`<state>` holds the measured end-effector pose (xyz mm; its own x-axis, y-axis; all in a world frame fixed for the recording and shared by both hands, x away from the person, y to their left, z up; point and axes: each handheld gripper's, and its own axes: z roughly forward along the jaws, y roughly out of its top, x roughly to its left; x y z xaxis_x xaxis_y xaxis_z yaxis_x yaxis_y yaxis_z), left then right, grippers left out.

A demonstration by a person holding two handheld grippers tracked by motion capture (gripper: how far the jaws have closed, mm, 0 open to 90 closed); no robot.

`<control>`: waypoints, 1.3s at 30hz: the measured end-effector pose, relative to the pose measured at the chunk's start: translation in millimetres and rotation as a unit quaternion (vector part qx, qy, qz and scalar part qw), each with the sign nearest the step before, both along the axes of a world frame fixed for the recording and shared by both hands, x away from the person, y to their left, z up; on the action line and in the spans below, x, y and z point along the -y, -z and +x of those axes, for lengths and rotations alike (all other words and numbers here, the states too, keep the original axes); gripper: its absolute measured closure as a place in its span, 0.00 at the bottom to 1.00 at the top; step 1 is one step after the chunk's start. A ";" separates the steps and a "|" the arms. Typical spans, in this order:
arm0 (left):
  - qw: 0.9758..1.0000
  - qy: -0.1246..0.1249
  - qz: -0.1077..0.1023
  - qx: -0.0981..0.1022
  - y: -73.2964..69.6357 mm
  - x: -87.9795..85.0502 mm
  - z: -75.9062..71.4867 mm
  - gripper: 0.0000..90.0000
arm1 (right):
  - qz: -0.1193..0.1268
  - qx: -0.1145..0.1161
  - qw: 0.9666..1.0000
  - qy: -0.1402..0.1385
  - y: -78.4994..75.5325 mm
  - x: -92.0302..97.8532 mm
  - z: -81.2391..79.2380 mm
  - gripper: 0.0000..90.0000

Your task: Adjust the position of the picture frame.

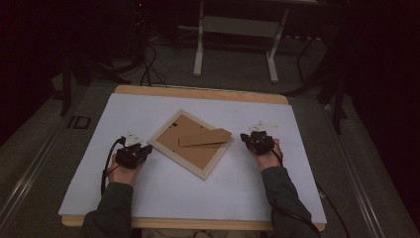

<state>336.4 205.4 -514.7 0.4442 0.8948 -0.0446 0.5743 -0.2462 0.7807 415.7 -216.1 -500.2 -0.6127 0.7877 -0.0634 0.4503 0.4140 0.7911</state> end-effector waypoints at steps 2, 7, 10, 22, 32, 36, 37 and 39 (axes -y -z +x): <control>1.000 -0.001 0.002 -0.001 1.3 0.5 1.4 1.00 | 0.000 -0.001 1.000 0.000 1.3 -3.1 3.6 1.00; 1.000 -0.006 0.008 -0.003 4.7 2.3 4.4 1.00 | -0.001 -0.004 1.000 0.001 3.8 -7.0 11.2 1.00; 1.000 -0.009 0.012 -0.008 6.9 2.8 6.5 1.00 | -0.004 -0.009 1.000 0.003 5.6 -8.9 16.5 1.00; 1.000 -0.012 0.023 -0.016 13.7 7.1 12.6 1.00 | 0.000 -0.034 0.999 0.011 13.9 -18.7 37.5 1.00; 0.999 -0.014 0.028 -0.024 18.7 9.8 17.3 1.00 | -0.003 -0.050 0.999 0.006 20.5 -24.7 43.4 1.00; 0.999 -0.018 0.023 -0.024 18.6 9.0 18.2 1.00 | -0.005 -0.056 0.998 0.001 22.0 -26.8 45.3 1.00; 0.999 -0.019 0.022 -0.024 18.7 8.7 18.3 1.00 | -0.006 -0.057 0.998 0.001 22.2 -27.3 45.7 1.00; 0.999 -0.021 0.022 -0.024 18.9 8.7 18.3 1.00 | -0.003 -0.060 0.998 0.003 22.6 -27.6 46.6 1.00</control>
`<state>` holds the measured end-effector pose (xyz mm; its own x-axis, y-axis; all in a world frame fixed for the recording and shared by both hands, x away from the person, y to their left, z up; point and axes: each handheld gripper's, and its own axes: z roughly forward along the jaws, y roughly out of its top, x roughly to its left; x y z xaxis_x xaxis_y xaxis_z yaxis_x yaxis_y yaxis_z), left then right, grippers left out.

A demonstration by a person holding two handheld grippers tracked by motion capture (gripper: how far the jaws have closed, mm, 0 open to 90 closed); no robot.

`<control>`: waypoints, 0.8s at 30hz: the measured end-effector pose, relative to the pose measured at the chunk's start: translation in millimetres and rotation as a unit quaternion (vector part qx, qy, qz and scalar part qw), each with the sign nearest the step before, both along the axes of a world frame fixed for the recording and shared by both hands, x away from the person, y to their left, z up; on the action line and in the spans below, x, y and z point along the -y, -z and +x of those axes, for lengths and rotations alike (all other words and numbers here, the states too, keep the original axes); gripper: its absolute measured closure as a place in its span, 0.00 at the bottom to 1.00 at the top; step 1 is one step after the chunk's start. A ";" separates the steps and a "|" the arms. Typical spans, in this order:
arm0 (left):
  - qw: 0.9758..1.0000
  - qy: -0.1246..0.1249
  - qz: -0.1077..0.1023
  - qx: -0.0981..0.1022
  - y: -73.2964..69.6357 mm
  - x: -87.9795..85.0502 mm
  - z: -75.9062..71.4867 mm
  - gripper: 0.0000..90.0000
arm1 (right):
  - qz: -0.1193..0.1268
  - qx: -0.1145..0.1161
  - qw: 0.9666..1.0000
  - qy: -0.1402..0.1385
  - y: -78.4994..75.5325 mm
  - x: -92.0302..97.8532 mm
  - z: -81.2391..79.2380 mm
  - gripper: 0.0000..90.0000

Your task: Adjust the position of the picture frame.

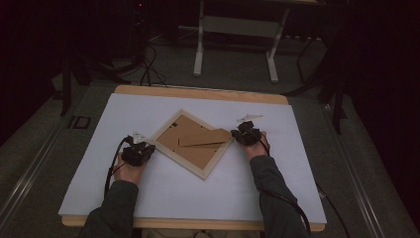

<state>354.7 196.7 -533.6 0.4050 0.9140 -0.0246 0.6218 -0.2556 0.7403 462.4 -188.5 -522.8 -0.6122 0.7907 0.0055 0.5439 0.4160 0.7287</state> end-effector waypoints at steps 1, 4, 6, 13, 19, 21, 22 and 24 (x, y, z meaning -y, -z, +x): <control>1.000 -0.001 0.002 -0.001 0.2 0.4 -0.3 1.00 | 0.000 -0.001 1.000 0.001 0.1 -0.2 0.3 1.00; 1.000 0.003 0.007 -0.003 0.0 1.2 -0.9 1.00 | -0.002 -0.004 1.000 -0.001 0.0 -1.0 1.3 1.00; 1.000 0.003 0.006 -0.003 -0.1 1.1 -0.7 1.00 | 0.001 -0.006 1.000 -0.002 -0.1 -0.9 2.4 1.00; 1.000 -0.002 0.001 -0.006 1.2 -0.1 1.2 1.00 | -0.002 -0.018 1.000 -0.013 2.0 -2.5 2.1 1.00; 1.000 0.003 0.007 -0.011 3.7 3.4 2.3 1.00 | -0.005 -0.020 0.999 -0.032 5.8 -7.5 -7.9 1.00; 1.000 0.003 0.005 -0.012 3.5 3.7 2.5 1.00 | -0.008 -0.020 0.999 -0.040 5.5 -7.6 -12.5 1.00; 1.000 0.005 0.003 -0.012 3.7 5.2 2.8 1.00 | -0.006 -0.021 0.999 -0.042 5.5 -7.3 -16.2 1.00; 1.000 0.004 0.001 -0.012 3.8 6.5 3.2 1.00 | -0.004 -0.020 0.999 -0.049 6.0 -6.0 -21.4 1.00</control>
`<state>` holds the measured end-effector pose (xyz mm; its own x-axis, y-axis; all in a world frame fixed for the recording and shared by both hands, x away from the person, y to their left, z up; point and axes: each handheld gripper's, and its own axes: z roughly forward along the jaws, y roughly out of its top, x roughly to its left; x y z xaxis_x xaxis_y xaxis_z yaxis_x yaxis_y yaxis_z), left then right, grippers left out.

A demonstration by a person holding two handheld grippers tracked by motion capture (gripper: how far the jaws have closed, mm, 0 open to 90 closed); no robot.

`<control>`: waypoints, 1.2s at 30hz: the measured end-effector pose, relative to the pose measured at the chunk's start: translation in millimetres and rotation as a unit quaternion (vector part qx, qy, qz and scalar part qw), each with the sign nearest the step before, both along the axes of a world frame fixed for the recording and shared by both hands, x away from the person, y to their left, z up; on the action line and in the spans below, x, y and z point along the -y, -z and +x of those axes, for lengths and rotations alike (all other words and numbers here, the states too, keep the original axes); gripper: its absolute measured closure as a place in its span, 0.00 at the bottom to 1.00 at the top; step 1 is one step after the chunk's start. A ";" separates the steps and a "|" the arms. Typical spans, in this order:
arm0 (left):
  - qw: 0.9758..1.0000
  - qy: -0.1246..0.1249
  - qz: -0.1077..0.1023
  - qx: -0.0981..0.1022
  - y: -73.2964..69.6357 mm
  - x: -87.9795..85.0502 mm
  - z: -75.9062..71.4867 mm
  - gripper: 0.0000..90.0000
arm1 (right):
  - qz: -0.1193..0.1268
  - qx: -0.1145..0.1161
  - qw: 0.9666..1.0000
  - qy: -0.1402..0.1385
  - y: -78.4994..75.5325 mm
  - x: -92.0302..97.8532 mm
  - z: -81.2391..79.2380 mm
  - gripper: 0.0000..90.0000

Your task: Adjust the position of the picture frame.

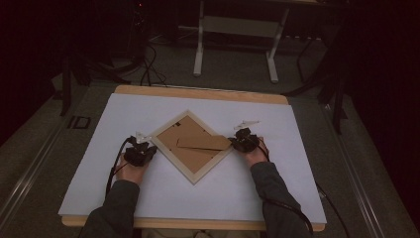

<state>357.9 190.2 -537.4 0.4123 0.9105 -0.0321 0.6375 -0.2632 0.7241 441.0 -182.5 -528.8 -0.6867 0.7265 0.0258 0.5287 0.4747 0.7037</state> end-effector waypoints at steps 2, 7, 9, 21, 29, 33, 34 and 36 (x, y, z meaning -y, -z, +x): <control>1.000 0.001 -0.005 -0.001 0.1 1.1 0.6 1.00 | 0.002 0.000 1.000 -0.005 0.3 0.9 -5.6 1.00; 1.000 0.012 0.011 -0.002 -3.4 10.3 3.3 1.00 | 0.001 0.002 1.000 -0.016 0.6 2.4 -17.5 1.00; 1.000 0.016 0.008 -0.001 -4.8 11.9 3.8 1.00 | 0.007 0.000 1.000 -0.018 1.1 3.8 -22.4 1.00; 0.999 0.028 0.003 0.014 -17.5 23.5 6.7 1.00 | 0.007 0.005 0.999 -0.031 2.3 7.1 -41.3 1.00; 1.000 0.014 0.000 -0.004 -9.7 16.7 5.4 1.00 | 0.001 0.011 0.999 -0.032 2.1 7.1 -45.6 1.00; 1.000 0.013 -0.003 -0.001 -10.3 17.2 6.4 1.00 | 0.000 0.010 0.999 -0.033 1.8 6.5 -47.2 1.00; 1.000 0.013 -0.005 -0.001 -10.1 16.9 6.4 1.00 | -0.001 0.011 0.999 -0.034 1.8 6.5 -47.6 1.00; 1.000 0.013 -0.005 -0.002 -10.0 16.8 6.6 1.00 | 0.000 0.011 0.999 -0.034 1.9 6.4 -48.8 1.00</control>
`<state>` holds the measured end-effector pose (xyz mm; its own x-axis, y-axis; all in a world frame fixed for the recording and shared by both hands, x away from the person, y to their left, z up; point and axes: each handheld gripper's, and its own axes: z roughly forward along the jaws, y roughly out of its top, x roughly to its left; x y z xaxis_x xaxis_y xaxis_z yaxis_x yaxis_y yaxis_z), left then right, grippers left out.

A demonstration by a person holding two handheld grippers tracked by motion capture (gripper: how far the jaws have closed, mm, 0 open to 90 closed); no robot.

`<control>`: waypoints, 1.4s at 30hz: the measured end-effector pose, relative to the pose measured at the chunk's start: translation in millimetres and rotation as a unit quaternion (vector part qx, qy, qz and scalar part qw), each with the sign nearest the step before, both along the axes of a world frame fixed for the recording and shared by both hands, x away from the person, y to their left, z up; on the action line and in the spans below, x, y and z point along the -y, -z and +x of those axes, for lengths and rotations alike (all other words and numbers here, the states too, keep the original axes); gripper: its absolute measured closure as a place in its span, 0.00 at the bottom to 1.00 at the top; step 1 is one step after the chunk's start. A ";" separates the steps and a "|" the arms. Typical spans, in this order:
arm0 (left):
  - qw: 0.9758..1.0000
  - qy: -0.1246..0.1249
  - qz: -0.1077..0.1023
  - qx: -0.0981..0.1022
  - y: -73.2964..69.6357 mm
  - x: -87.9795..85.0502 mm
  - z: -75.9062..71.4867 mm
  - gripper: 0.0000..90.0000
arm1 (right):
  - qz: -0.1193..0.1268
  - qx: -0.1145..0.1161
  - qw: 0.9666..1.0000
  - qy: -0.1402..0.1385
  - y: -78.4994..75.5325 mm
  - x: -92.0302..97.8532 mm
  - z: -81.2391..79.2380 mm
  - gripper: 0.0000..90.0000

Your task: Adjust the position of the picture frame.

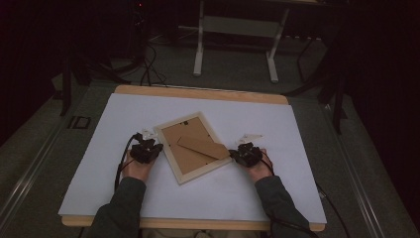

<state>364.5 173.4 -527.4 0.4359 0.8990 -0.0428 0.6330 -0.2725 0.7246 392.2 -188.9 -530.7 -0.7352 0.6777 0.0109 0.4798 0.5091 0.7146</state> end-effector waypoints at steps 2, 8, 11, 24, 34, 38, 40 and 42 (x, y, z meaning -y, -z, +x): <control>1.000 0.000 0.001 -0.001 0.1 0.0 0.0 1.00 | -0.001 0.003 1.000 -0.002 0.1 0.3 -0.9 1.00; 1.000 0.003 0.007 -0.004 0.7 0.3 -1.0 1.00 | -0.005 0.005 1.000 -0.005 -0.2 -0.1 -2.6 1.00; 1.000 0.004 0.008 -0.006 0.6 0.7 -1.5 1.00 | -0.007 0.006 1.000 -0.006 -0.3 -0.1 -3.0 1.00; 1.000 0.005 0.001 -0.012 4.4 -0.1 -6.0 1.00 | -0.009 0.010 1.000 -0.008 -0.1 -0.2 -8.1 1.00; 1.000 0.006 -0.006 -0.014 3.6 2.9 -3.2 1.00 | -0.014 0.015 1.000 -0.014 -0.3 -0.6 -21.4 1.00; 1.000 0.008 -0.006 -0.015 2.6 4.7 -0.4 1.00 | -0.016 0.016 1.000 -0.019 -0.5 -0.7 -27.2 1.00; 1.000 0.009 -0.005 -0.014 2.1 5.8 1.5 1.00 | -0.017 0.017 0.999 -0.025 -0.4 -1.0 -35.1 1.00; 1.000 0.009 -0.012 -0.013 2.8 5.5 3.4 1.00 | -0.016 0.018 0.999 -0.029 -0.2 -1.2 -39.5 1.00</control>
